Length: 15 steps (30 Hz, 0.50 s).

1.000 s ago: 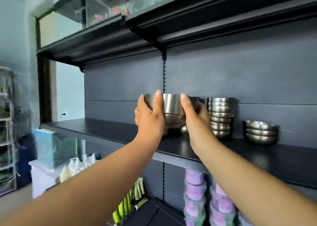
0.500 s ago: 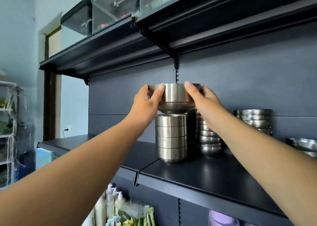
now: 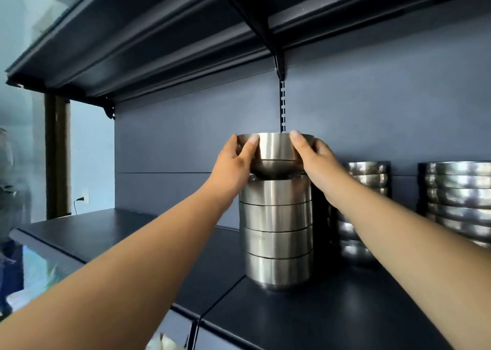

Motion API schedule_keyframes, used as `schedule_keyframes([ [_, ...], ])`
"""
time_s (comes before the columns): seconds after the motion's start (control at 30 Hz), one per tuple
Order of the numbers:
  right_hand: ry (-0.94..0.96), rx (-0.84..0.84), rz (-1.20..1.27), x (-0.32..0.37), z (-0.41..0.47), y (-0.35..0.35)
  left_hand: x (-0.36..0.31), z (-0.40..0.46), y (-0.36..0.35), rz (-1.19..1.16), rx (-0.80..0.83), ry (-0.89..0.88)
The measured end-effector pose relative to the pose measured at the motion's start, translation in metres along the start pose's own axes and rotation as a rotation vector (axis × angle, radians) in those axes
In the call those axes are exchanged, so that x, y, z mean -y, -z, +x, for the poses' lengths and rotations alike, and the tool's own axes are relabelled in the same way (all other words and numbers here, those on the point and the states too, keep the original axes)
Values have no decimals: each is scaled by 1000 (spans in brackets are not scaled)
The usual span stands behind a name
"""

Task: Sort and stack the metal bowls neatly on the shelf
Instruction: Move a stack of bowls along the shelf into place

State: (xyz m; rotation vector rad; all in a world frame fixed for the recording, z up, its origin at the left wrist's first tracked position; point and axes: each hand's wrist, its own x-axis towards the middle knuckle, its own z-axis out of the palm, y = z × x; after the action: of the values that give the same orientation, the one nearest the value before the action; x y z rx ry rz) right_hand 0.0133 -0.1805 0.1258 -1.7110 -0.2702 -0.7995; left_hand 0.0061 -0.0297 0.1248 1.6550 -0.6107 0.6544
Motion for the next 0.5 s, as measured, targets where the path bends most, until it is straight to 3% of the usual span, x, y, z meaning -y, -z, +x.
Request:
schedule_keyframes([
  [0.23, -29, -84, -42, -25, -13, -11, 52, -3, -10, -135, 18, 75],
  [0.5, -80, -164, 62, -44, -32, -24, 76, -14, -22, -298, 26, 41],
])
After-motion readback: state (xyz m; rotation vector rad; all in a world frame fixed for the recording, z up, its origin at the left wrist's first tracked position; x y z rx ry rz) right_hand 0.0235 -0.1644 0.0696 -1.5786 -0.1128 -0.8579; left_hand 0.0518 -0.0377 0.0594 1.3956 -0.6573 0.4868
